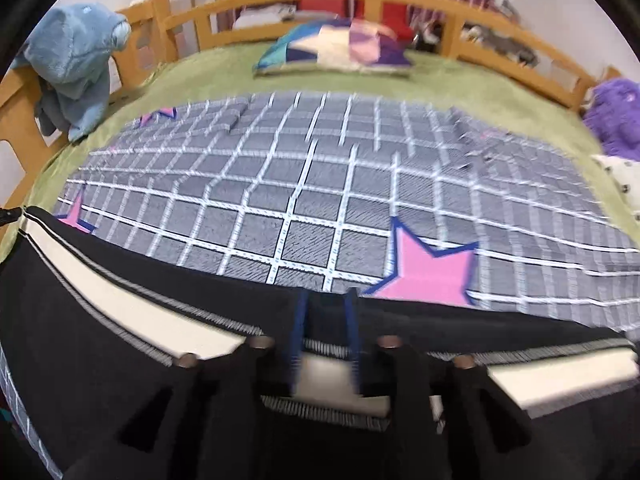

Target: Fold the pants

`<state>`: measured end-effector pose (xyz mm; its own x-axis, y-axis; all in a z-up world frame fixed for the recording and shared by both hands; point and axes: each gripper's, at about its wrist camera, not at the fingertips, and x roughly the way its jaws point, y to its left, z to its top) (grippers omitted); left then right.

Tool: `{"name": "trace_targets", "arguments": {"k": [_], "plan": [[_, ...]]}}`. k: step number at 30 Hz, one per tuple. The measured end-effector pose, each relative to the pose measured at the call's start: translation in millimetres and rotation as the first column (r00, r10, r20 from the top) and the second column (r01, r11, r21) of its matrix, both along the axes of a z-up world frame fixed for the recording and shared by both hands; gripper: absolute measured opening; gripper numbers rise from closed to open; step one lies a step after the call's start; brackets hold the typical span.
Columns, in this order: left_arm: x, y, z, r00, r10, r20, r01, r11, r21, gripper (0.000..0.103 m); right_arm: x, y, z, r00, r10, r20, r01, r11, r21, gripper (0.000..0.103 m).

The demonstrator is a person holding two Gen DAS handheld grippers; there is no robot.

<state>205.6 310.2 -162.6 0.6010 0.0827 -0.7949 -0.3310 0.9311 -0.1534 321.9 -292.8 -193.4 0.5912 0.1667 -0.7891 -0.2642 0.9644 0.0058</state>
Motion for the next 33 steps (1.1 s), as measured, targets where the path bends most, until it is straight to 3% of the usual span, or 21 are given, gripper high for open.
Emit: {"name": "trace_targets", "arguments": {"k": [3, 8, 11, 15, 18, 22, 24, 25, 26, 28, 31, 33], "plan": [[-38, -4, 16, 0.999, -0.032, 0.025, 0.032, 0.999, 0.006, 0.062, -35, -10, 14, 0.999, -0.042, 0.014, 0.042, 0.998, 0.040, 0.037], [-104, -19, 14, 0.997, -0.080, 0.011, 0.080, 0.996, -0.045, 0.062, -84, -19, 24, 0.990, -0.138, -0.019, 0.139, 0.984, 0.107, 0.045], [-146, -27, 3, 0.995, -0.093, 0.034, 0.097, 0.986, -0.139, 0.062, -107, -14, 26, 0.987, -0.159, -0.031, 0.162, 0.982, 0.093, 0.045], [-168, -28, -35, 0.996, -0.065, 0.060, 0.082, 0.929, -0.360, 0.061, -135, 0, 26, 0.986, -0.158, -0.051, 0.162, 0.982, 0.099, 0.045], [-163, -19, -61, 0.994, 0.032, 0.103, 0.027, 0.850, -0.527, 0.061, -144, 5, 25, 0.984, -0.159, -0.082, 0.168, 0.979, 0.114, 0.045], [-148, -2, -95, 0.982, 0.181, 0.051, -0.111, 0.778, -0.619, 0.062, -156, 6, 25, 0.981, -0.171, -0.090, 0.180, 0.978, 0.107, 0.045], [-144, 16, -103, 0.962, 0.266, 0.062, -0.157, 0.724, -0.671, 0.062, -163, 3, 28, 0.979, -0.185, -0.086, 0.194, 0.975, 0.105, 0.045], [-141, 21, -102, 0.955, 0.292, 0.061, -0.177, 0.718, -0.673, 0.060, -164, 1, 29, 0.978, -0.192, -0.084, 0.201, 0.974, 0.109, 0.045], [-137, 21, -97, 0.954, 0.294, 0.064, -0.186, 0.744, -0.642, 0.041, -166, -3, 31, 0.975, -0.204, -0.083, 0.212, 0.970, 0.115, 0.045], [-133, 19, -72, 0.961, 0.254, 0.107, -0.169, 0.851, -0.497, 0.013, -166, -7, 32, 0.973, -0.215, -0.081, 0.224, 0.967, 0.118, 0.045], [-141, 11, -36, 0.963, 0.170, 0.208, -0.087, 0.929, -0.359, 0.013, -166, -11, 34, 0.970, -0.232, -0.072, 0.240, 0.963, 0.122, 0.045], [-134, 2, -42, 0.979, 0.141, 0.146, -0.104, 0.967, -0.232, 0.015, -168, -11, 32, 0.970, -0.235, -0.066, 0.242, 0.961, 0.133, 0.045]]}}
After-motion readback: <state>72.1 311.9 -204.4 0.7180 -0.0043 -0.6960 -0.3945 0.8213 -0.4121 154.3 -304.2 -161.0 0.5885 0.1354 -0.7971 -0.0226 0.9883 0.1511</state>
